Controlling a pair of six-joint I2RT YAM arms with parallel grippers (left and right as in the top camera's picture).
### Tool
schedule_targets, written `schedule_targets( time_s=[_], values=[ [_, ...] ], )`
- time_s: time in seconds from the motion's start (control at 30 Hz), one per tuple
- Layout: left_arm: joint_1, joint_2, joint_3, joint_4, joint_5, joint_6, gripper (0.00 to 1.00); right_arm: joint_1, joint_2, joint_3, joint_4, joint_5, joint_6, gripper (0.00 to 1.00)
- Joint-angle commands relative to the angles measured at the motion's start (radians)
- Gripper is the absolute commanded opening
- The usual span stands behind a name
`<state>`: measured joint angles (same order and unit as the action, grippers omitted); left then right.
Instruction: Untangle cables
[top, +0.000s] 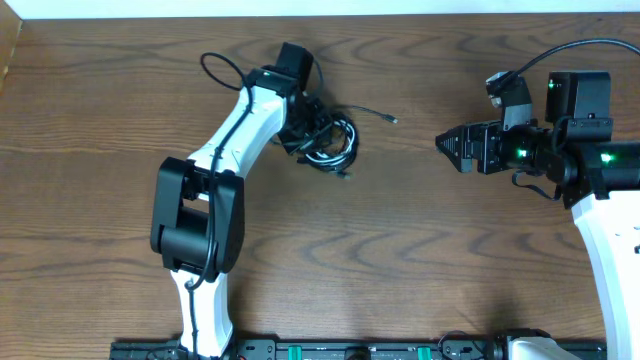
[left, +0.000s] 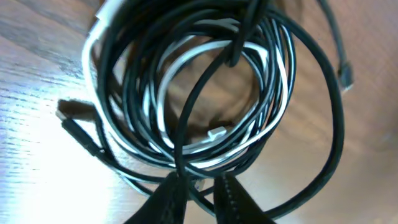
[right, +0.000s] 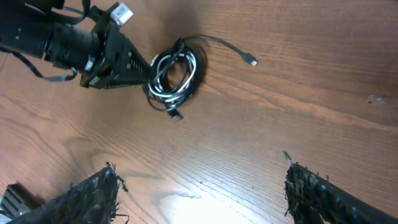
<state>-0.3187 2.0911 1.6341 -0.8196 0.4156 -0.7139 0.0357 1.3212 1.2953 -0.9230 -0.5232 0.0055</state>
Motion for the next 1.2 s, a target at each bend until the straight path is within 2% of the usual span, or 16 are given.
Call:
schedule_targets(
  time_s=[0.0,0.07,0.27,0.33,0.47,0.63,0.67,0.77,0.97,1.0,1.1,1.17],
  values=[
    [-0.010,0.004,-0.010,-0.031,-0.010,0.176,0.20,-0.001,0.000,0.017,-0.002,-0.003,0.001,0.82],
    [-0.014,0.004,-0.010,-0.050,-0.018,0.210,0.20,-0.001,0.000,0.017,-0.003,-0.003,0.002,0.81],
    [-0.019,0.004,-0.011,-0.124,-0.114,0.213,0.21,-0.001,0.000,0.017,-0.016,-0.003,0.002,0.79],
    [-0.019,0.004,-0.012,-0.145,-0.119,0.214,0.30,-0.001,0.000,0.017,-0.021,-0.003,0.002,0.79],
    [-0.019,0.004,-0.017,-0.175,-0.142,0.213,0.35,-0.001,0.000,0.017,-0.023,-0.003,0.001,0.79],
    [-0.019,0.004,-0.080,-0.146,-0.282,0.208,0.38,-0.001,0.006,0.017,-0.020,-0.003,0.002,0.78],
    [-0.019,0.004,-0.102,-0.128,-0.291,0.208,0.43,0.001,0.010,0.017,-0.020,-0.003,0.002,0.77],
    [-0.019,0.004,-0.154,-0.071,-0.293,0.208,0.49,0.015,0.027,0.017,-0.021,-0.003,0.002,0.74],
    [-0.019,0.004,-0.179,0.016,-0.295,0.240,0.49,0.062,0.095,0.017,-0.019,-0.003,0.018,0.70],
    [-0.019,0.004,-0.179,0.029,-0.295,0.262,0.48,0.070,0.109,0.017,-0.016,-0.003,0.029,0.70],
    [-0.020,0.004,-0.179,0.061,-0.293,0.370,0.37,0.113,0.178,0.017,-0.007,-0.003,0.068,0.70],
    [-0.020,0.004,-0.179,0.063,-0.294,0.427,0.37,0.138,0.216,0.017,0.003,-0.003,0.079,0.70]
  ],
)
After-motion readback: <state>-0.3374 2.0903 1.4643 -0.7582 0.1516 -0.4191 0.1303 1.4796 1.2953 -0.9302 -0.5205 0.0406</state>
